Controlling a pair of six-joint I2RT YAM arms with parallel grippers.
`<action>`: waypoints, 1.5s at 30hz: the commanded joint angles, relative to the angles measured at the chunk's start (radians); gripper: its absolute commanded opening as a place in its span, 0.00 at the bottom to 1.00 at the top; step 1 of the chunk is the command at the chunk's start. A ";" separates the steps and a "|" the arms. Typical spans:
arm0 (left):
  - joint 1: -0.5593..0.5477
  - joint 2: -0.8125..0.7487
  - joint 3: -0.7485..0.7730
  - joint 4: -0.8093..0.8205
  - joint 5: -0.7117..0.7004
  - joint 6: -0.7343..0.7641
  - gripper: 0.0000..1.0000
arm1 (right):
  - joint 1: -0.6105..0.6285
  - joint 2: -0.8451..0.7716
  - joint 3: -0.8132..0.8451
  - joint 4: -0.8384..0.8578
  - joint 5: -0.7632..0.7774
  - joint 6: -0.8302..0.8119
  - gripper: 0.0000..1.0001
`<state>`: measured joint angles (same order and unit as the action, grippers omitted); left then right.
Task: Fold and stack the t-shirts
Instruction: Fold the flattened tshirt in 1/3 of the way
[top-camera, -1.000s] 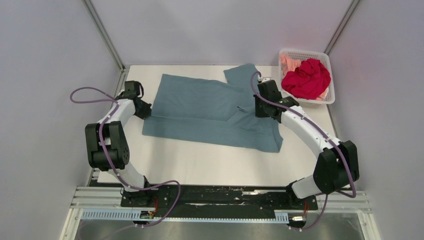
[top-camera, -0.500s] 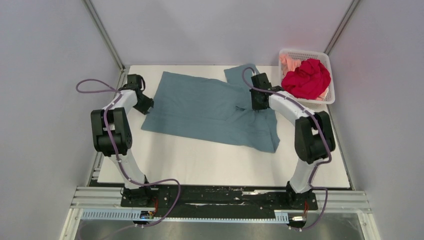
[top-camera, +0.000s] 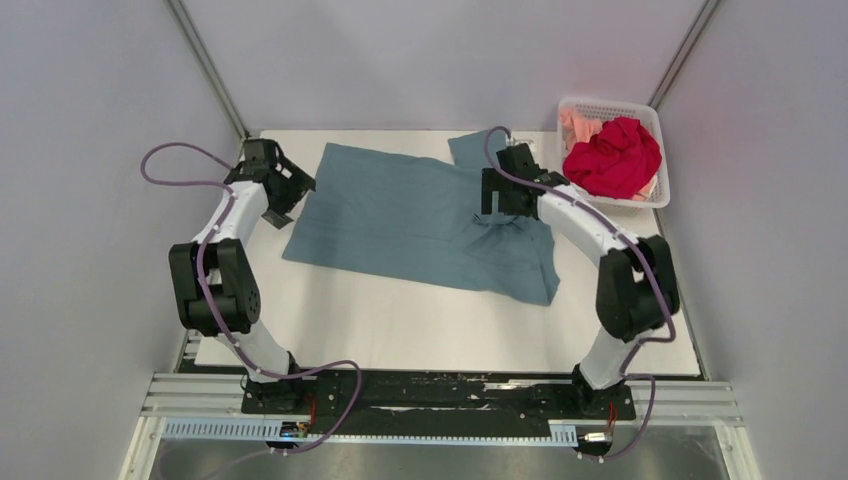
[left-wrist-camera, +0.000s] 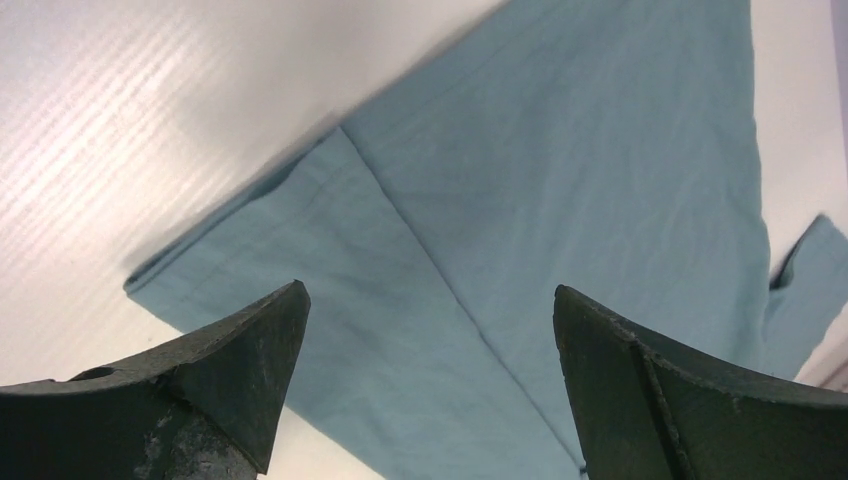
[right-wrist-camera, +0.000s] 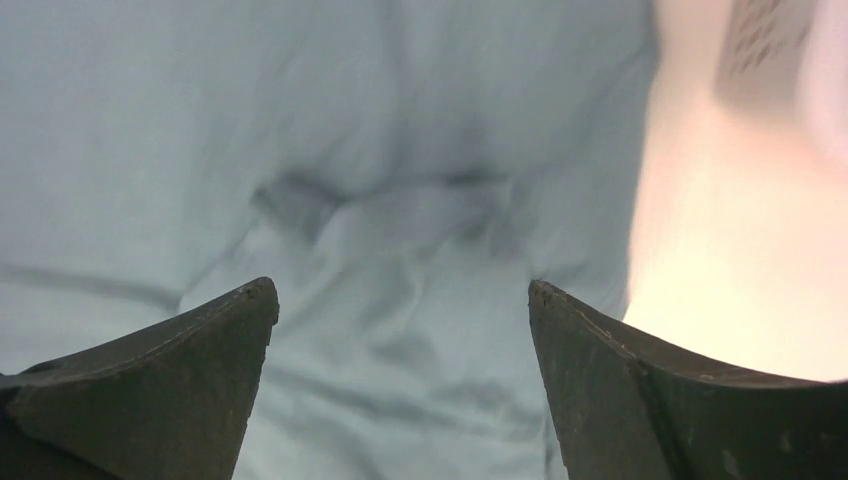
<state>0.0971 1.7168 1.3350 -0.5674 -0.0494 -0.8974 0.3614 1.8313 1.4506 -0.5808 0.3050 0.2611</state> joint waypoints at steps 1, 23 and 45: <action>-0.035 -0.038 -0.104 0.082 0.105 0.049 1.00 | 0.024 -0.193 -0.232 0.093 -0.170 0.099 1.00; -0.019 0.126 -0.145 0.130 0.126 0.110 1.00 | -0.055 0.281 0.189 0.311 -0.148 0.137 1.00; -0.020 0.243 -0.075 0.200 0.329 0.061 1.00 | -0.011 -0.158 -0.491 0.318 -0.448 0.203 1.00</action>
<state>0.0738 1.9198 1.2751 -0.3874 0.2340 -0.8280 0.3569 1.6623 1.0138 -0.2974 -0.1062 0.4057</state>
